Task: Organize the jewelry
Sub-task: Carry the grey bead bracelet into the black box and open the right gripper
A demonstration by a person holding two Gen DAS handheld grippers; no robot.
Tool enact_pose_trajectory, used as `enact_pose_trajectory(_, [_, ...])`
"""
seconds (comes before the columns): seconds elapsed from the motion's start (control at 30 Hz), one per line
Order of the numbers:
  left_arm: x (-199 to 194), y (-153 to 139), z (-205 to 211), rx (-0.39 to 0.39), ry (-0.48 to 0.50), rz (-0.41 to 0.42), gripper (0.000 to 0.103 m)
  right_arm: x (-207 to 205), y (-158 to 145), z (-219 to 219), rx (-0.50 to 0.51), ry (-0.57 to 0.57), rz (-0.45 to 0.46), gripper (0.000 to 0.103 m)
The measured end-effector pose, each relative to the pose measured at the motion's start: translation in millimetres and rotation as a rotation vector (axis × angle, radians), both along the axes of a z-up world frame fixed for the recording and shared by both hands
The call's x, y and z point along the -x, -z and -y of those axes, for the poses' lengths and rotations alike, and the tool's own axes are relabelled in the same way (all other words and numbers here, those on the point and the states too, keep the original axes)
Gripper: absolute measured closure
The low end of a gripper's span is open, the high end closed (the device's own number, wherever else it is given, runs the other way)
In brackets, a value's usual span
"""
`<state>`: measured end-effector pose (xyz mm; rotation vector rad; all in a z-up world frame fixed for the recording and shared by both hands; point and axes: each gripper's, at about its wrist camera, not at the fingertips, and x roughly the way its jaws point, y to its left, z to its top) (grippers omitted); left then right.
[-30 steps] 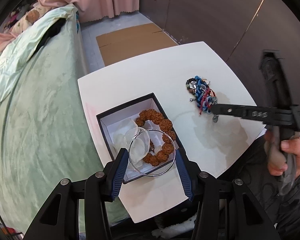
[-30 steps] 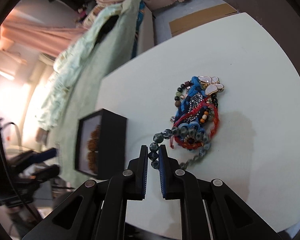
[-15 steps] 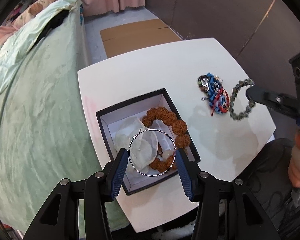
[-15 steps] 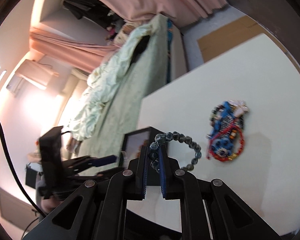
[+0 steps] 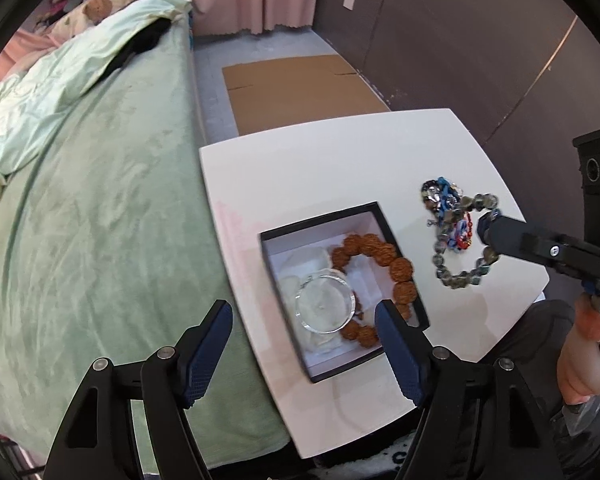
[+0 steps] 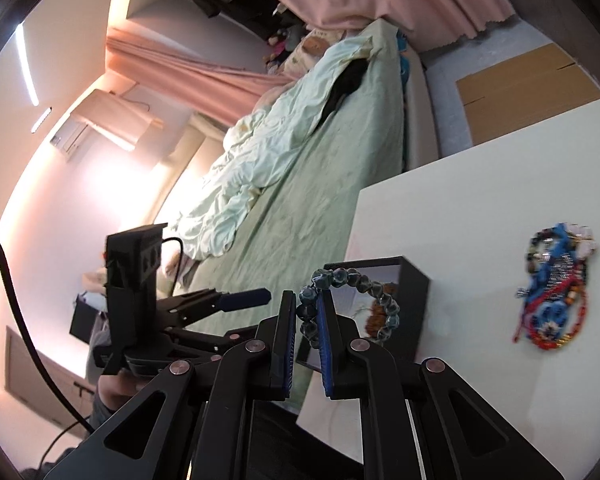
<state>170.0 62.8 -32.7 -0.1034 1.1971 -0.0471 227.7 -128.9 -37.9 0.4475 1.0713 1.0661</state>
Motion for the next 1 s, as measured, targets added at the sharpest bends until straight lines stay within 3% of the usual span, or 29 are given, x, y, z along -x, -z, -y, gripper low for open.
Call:
enact_pose_trajectory(0.17, [7,-4,-12,0.002,-0.018,0.005,0.028,3,6,-29,0.025,-0.054,-0.014,0.089])
enact_pose_trajectory(0.2, [8,-4,-13,0.002,-0.023,0.006,0.028,4,9,-38,0.047,-0.081,-0.02,0.076])
enact_pose_trajectory(0.23, [9,-5,-14,0.002,-0.025,0.007,0.028,5,12,-39,0.056,-0.088,-0.024,0.054])
enact_pose_trajectory(0.3, [10,-6,-14,0.001,-0.027,0.01,0.028,7,14,-38,0.082,-0.06,-0.009,0.042])
enact_pose_trajectory(0.6, [7,-12,9,0.002,0.013,0.028,0.028,-1,6,22,0.041,0.079,-0.02,0.042])
enact_pose_trajectory(1.0, [-13,-14,56,-0.005,0.092,0.039,0.028,-8,3,94,0.062,0.225,-0.028,0.041])
